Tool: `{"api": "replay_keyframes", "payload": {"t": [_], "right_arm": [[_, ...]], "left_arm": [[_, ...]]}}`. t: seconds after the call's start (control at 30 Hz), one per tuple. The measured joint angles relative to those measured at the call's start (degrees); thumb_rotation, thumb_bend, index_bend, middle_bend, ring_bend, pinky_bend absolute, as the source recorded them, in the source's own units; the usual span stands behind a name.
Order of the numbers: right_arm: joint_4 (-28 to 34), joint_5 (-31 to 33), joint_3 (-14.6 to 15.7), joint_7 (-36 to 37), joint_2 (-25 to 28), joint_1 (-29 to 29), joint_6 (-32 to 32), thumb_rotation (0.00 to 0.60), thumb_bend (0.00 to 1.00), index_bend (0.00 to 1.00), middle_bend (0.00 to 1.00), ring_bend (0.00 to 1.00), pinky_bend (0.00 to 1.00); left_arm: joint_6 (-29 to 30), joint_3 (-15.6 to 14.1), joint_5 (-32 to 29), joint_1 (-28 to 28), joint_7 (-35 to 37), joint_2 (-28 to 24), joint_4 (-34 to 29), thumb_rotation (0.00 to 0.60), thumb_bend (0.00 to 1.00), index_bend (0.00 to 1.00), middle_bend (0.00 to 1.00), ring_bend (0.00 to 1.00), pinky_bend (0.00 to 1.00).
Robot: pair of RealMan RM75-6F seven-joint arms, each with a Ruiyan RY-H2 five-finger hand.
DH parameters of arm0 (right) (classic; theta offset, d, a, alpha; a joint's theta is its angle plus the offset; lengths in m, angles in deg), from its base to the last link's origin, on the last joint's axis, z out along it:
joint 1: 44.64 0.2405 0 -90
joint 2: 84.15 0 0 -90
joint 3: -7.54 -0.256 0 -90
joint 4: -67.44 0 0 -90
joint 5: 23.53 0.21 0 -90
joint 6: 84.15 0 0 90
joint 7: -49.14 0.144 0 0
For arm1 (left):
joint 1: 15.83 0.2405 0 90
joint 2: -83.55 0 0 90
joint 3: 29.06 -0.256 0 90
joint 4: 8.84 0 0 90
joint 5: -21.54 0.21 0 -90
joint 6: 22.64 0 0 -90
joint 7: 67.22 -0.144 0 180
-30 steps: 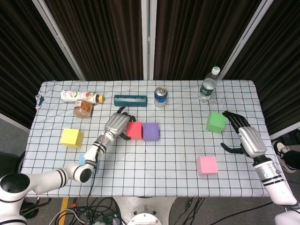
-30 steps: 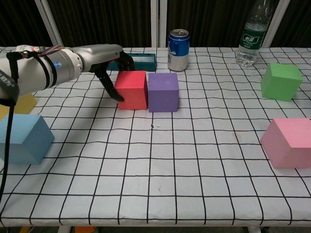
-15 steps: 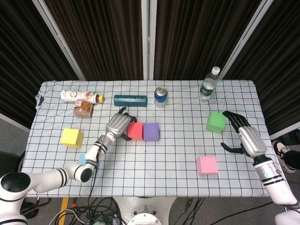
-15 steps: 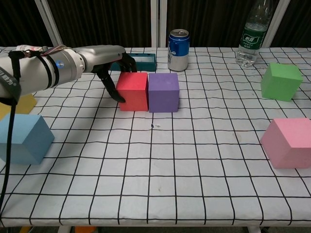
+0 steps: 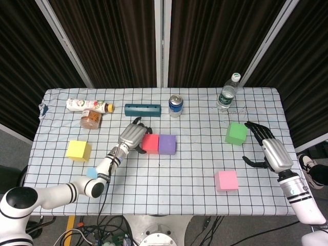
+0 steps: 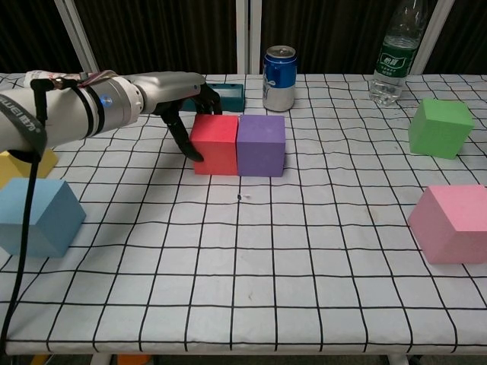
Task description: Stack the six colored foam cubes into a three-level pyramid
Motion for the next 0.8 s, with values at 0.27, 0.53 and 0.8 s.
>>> {"api": "replay_keyframes", "payload": {"t": [0.27, 0.53, 0.8], "right_arm": [[-0.38, -0.20, 0.00, 0.51, -0.06, -0.03, -0.10, 0.600, 0.19, 0.00, 0.05, 0.00, 0.00], [-0.62, -0.51, 0.04, 1.29, -0.02, -0.07, -0.15, 0.600, 0.19, 0.00, 0.05, 0.00, 0.00], [-0.83, -0.78, 0.07, 2.06, 0.04, -0.19, 0.01, 0.600, 0.20, 0.00, 0.05, 0.00, 0.00]], "left_arm": [[-0.87, -0.01, -1.20, -0.40, 0.00, -0.47, -0.31, 0.600, 0.00, 0.38, 0.45, 0.27, 0.06], [-1.27, -0.38, -2.52, -0.86, -1.03, -1.07, -1.27, 0.600, 0.00, 0.28, 0.36, 0.27, 0.06], [-1.52, -0.93, -4.81, -1.43, -2.75, -1.60, -2.76, 0.600, 0.00, 0.17, 0.24, 0.22, 0.06]]}}
